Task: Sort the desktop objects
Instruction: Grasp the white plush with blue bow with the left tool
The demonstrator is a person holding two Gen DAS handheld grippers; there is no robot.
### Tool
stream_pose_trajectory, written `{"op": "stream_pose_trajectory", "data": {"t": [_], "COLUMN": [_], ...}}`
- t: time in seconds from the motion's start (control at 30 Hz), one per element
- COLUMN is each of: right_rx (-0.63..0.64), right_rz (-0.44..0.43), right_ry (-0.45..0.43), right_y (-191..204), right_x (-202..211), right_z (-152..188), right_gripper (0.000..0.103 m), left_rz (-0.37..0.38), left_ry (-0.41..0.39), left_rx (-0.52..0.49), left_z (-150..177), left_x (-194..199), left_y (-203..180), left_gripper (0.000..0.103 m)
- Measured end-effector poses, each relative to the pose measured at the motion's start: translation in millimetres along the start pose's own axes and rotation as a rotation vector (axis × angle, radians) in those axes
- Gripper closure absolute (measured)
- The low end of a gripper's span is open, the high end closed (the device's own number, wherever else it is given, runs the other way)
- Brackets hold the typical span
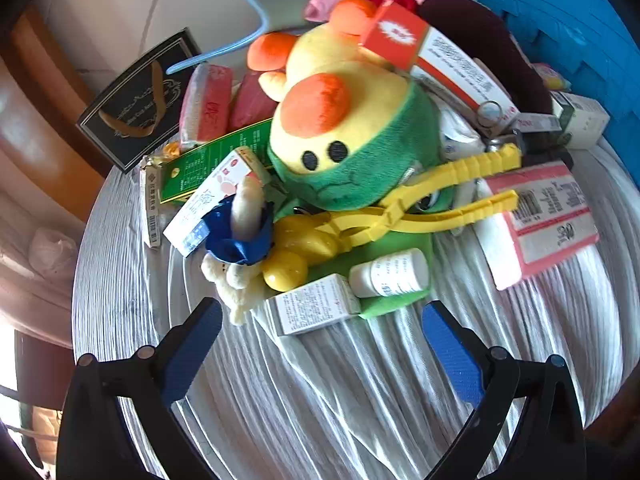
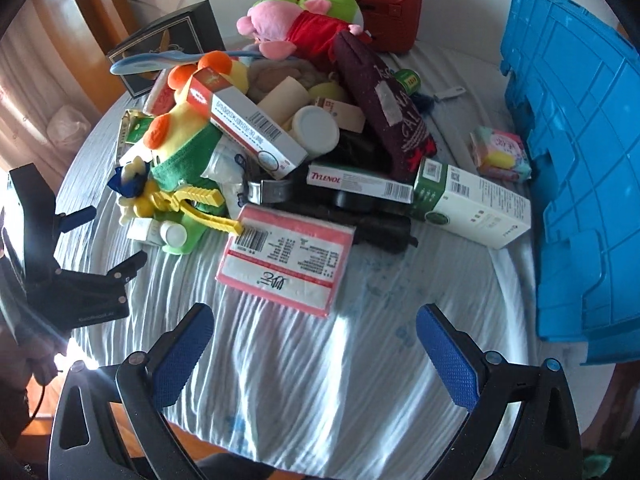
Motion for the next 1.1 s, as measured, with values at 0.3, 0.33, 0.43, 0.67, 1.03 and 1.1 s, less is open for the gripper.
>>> {"op": "stream_pose_trajectory", "data": {"t": [0.3,0.33,0.43,0.67,1.03,1.1], "right_rx": [-0.013,-0.016,-0.028,-0.001,0.033,0.035], "right_rz": [0.017,0.022,0.029,0.044,0.025,0.020], "right_ry": [0.035,0.036,0.047,0.064,0.062,0.050], "right_y": [7,7,7,11,24,28], "right_x": [-28,-32,-42,-56,-70,-70], "right_z": [0,-1,-4,-5,-23,-29], "right_gripper": [0.000,0.000,0.000,0.000,0.000,0.000], "left_rz": [-0.040,-0.045,-0.046,-0.020,0.107,0.141], "left_ry": [-0.010,-0.009,-0.021,-0.060,-0.077,-0.065], "left_rx": [0.136,0.134,0.138,0.143,0.210,0.237], "left_z": [-19,-20,-25,-38,-42,-40], "left_x": [-34,-39,-49,-60,-51,-49], "left_y": [51,54,59,63,76,79], "left_gripper": [0.001,0.001,0.001,0.022,0.081,0.081]}}
Point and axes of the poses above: each gripper's, at about its wrist camera, not at the fingertips, and x roughly against the way its jaws point, y to its left, z to its underside, the point moved 9 cm from there along -x, roughly the way its jaws point, and after that the axes turned 7 degrees about x, right-handed, at the moved point
